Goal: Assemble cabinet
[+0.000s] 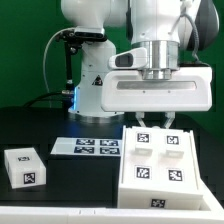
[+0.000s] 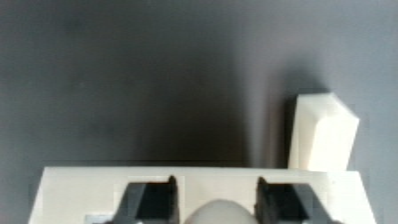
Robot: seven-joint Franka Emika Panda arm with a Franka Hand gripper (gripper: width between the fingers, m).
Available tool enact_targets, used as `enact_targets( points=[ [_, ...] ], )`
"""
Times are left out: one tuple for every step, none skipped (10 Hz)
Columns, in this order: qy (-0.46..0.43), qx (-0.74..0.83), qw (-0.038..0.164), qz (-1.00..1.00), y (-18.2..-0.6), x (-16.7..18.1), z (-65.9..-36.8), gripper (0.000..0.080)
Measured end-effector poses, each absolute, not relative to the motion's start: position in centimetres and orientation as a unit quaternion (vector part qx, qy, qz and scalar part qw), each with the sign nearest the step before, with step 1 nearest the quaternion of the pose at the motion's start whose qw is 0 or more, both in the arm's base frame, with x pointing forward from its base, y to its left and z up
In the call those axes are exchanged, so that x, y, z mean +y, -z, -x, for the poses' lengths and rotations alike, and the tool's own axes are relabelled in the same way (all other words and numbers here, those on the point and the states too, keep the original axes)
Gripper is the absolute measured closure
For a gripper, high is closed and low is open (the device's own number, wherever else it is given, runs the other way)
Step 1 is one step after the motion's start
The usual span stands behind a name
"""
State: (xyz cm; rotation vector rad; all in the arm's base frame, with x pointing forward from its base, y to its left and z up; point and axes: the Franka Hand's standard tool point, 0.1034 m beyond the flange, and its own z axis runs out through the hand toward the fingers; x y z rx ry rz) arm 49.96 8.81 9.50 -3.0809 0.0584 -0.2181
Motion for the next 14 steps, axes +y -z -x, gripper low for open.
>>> enact_targets(
  points=[
    [0.063,0.006,0.025,0.998,-11.2,8.9,-50.8,0.0597],
    [0.052,-0.004,0.020,0.998,-12.0,9.0,-51.6,0.0597],
    [0.041,-0.012,0.012,0.999,-12.7,9.2,-52.8,0.0597],
    [0.049,-0.010,0.011,0.999,-12.5,9.0,-52.9,0.0597],
    [0.045,-0.010,0.010,0.999,-12.3,8.9,-52.5,0.0597],
    [0.045,-0.010,0.010,0.999,-12.3,8.9,-52.5,0.0597],
    [0.043,-0.011,0.010,0.999,-12.3,8.8,-52.5,0.0597],
    [0.027,-0.014,0.012,0.999,-12.6,8.3,-52.5,0.0597],
    [0.020,-0.014,0.014,1.000,-13.2,7.9,-52.8,0.0597],
    [0.016,-0.015,0.015,1.000,-13.5,7.7,-53.2,0.0597],
    [0.007,-0.012,0.016,1.000,-13.8,7.8,-53.6,0.0597],
    [0.005,-0.014,0.016,1.000,-14.0,8.1,-54.1,0.0597],
    [0.006,-0.017,0.016,1.000,-14.0,8.4,-54.2,0.0597],
    [0.014,-0.026,0.015,0.999,-14.1,8.8,-54.4,0.0597]
  ],
)
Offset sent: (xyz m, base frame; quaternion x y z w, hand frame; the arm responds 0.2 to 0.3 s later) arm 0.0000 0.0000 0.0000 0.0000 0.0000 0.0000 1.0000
